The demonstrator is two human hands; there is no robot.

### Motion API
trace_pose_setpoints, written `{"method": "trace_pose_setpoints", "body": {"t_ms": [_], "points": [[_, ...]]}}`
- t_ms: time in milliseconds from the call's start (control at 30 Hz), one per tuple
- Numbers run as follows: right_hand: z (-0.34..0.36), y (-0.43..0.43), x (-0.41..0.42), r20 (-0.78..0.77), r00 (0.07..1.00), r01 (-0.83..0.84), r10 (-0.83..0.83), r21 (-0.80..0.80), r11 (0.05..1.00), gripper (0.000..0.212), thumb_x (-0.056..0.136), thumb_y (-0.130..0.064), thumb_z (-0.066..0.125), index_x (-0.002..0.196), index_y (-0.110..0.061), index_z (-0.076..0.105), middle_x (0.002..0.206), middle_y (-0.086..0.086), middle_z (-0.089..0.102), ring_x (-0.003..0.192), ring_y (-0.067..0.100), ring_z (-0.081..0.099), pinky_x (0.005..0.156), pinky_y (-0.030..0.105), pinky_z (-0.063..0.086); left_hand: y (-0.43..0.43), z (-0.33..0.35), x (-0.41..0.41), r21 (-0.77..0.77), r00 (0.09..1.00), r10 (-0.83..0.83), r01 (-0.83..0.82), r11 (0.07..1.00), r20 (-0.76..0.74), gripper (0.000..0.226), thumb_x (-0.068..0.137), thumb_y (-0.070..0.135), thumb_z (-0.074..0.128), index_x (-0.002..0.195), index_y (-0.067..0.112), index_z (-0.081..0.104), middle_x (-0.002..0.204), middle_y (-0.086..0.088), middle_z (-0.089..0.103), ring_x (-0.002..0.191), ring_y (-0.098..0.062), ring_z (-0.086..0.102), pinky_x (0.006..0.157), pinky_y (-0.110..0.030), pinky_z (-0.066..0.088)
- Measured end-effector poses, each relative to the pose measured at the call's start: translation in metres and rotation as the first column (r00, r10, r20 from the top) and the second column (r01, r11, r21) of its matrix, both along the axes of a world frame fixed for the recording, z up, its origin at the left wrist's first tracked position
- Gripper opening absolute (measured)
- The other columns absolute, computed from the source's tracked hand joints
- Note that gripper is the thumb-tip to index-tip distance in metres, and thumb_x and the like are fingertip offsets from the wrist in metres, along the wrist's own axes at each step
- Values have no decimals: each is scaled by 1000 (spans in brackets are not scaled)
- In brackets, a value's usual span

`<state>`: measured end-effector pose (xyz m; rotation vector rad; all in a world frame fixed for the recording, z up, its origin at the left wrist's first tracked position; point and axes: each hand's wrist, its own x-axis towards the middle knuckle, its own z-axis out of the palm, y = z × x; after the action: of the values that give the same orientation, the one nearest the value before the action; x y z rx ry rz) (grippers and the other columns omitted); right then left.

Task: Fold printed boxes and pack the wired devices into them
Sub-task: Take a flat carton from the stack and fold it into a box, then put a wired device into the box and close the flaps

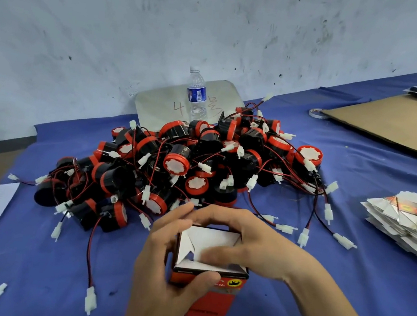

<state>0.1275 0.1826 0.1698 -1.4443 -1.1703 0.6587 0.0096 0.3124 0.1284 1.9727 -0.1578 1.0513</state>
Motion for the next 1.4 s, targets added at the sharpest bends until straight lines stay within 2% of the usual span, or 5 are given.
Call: {"method": "trace_pose_setpoints", "body": {"t_ms": [500,800,967,1100,1400], "points": [[-1,-1,4,-151,987,-11,58,299,954,41,80,-5,52,119,-12,62,110,4,66,93,14,60,79,21,46,4,1,3,311,988,153,-157,937,36,76,80,71,57,144,42,29,150,14,31,137,-7,34,103,-24,40],[-28,15,0,578,657,415,-484,259,872,23,88,-17,58,107,-20,72,87,-8,69,69,-2,53,68,30,52,13,-36,18,493,877,400,-233,838,-266,84,65,11,87,135,29,43,130,0,52,122,-22,46,101,-38,38],[-29,11,22,266,368,665,-891,595,452,18,89,-15,56,100,-15,70,95,-7,66,87,12,63,80,22,49,10,-30,21,531,903,368,-203,822,-224,73,58,25,91,114,31,46,125,8,40,122,-18,37,93,-52,44],[-40,-18,77,-64,-8,966,-998,256,-24,27,85,-2,60,111,-8,55,112,6,51,97,26,56,79,20,38,1,-30,16,462,927,245,-92,882,-283,57,60,60,77,99,33,46,152,16,13,143,-18,14,104,-49,33],[-66,-39,115,147,-21,999,-989,-28,-25,22,87,-25,69,99,-7,73,94,11,71,93,29,63,67,26,33,-3,-34,14,353,940,97,26,935,-327,27,83,53,66,79,27,61,159,20,0,126,-30,50,85,-24,46]]}}
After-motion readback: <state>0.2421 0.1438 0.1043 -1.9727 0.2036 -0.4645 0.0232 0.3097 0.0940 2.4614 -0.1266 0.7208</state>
